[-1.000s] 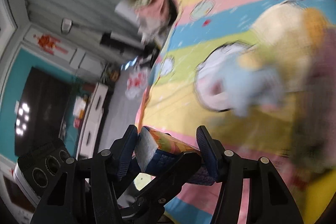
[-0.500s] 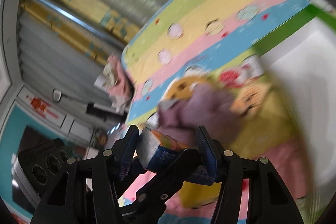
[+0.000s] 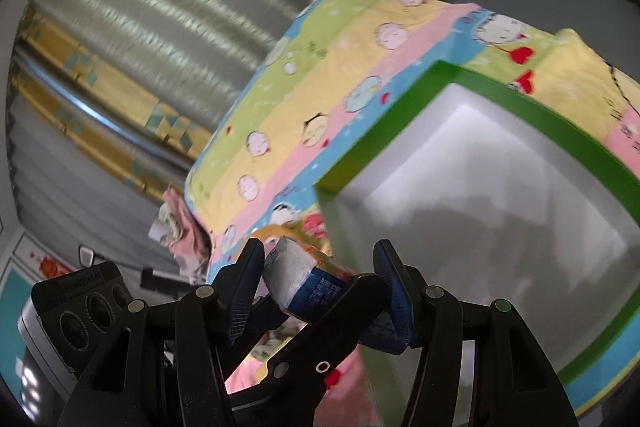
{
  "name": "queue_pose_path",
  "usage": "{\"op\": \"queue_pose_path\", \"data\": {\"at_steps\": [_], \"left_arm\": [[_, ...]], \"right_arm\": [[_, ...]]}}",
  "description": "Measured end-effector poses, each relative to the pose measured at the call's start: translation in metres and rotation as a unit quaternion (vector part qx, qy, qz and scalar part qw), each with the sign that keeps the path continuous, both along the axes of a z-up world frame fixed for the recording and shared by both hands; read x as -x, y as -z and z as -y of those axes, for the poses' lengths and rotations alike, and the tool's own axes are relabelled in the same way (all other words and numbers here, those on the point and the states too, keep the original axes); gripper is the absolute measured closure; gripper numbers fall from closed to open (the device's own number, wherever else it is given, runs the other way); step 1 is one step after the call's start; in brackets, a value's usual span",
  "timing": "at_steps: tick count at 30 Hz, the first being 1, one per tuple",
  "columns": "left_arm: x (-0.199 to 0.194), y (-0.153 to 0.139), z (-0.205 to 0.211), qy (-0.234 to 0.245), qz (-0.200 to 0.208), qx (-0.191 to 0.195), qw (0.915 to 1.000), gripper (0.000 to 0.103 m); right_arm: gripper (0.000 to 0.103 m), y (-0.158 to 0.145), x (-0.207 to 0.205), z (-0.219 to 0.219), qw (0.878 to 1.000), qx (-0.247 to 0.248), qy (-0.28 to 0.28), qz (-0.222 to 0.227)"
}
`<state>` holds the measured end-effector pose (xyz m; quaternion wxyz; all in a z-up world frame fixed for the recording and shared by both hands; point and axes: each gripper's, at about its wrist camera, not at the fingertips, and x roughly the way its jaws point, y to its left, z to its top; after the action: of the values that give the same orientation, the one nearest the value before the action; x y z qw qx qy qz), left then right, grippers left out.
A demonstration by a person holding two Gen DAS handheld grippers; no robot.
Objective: Organize soft objects
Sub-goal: 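Carry the tissue pack with the right gripper into the green-rimmed box and release, then move the right gripper to the yellow sponge and grasp it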
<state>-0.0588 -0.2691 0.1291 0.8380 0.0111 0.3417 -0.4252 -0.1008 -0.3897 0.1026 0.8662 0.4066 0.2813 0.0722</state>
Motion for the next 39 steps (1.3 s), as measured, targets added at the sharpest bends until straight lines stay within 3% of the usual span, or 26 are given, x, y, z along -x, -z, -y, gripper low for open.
{"op": "queue_pose_path", "data": {"at_steps": [15,24,26,27,30,31,32,34,39], "left_arm": [[-0.005,0.024,0.039,0.029,-0.036,-0.029,0.9985,0.052],[-0.002,0.026,0.042,0.014,-0.042,-0.046,0.998,0.051],[0.004,0.023,0.041,0.018,-0.037,-0.051,0.9978,0.051],[0.007,0.022,0.04,0.02,-0.034,-0.05,0.998,0.052],[0.017,0.01,0.034,0.024,-0.004,-0.052,0.9984,0.041],[0.021,0.007,0.031,0.024,0.002,-0.056,0.9981,0.027],[0.023,0.004,0.028,0.022,0.007,-0.061,0.9979,0.022],[0.029,-0.004,0.018,0.023,0.02,-0.057,0.9979,0.022],[0.038,-0.024,-0.02,-0.007,0.045,-0.051,0.9977,0.019]], "right_arm": [[0.043,0.038,0.0,0.046,0.998,-0.039,0.041,-0.034],[0.043,0.042,0.007,0.05,0.997,-0.032,0.053,-0.052],[0.038,0.039,0.009,0.049,0.997,-0.023,0.057,-0.054],[0.031,0.038,0.01,0.049,0.996,-0.017,0.059,-0.058],[0.029,0.035,0.016,0.049,0.994,0.006,0.085,-0.072],[0.028,0.033,0.019,0.049,0.993,0.011,0.092,-0.072],[0.028,0.031,0.021,0.049,0.993,0.016,0.097,-0.071],[0.018,0.027,0.025,0.047,0.992,0.024,0.103,-0.07],[0.017,0.012,0.03,0.036,0.991,0.06,0.108,-0.057]]}}
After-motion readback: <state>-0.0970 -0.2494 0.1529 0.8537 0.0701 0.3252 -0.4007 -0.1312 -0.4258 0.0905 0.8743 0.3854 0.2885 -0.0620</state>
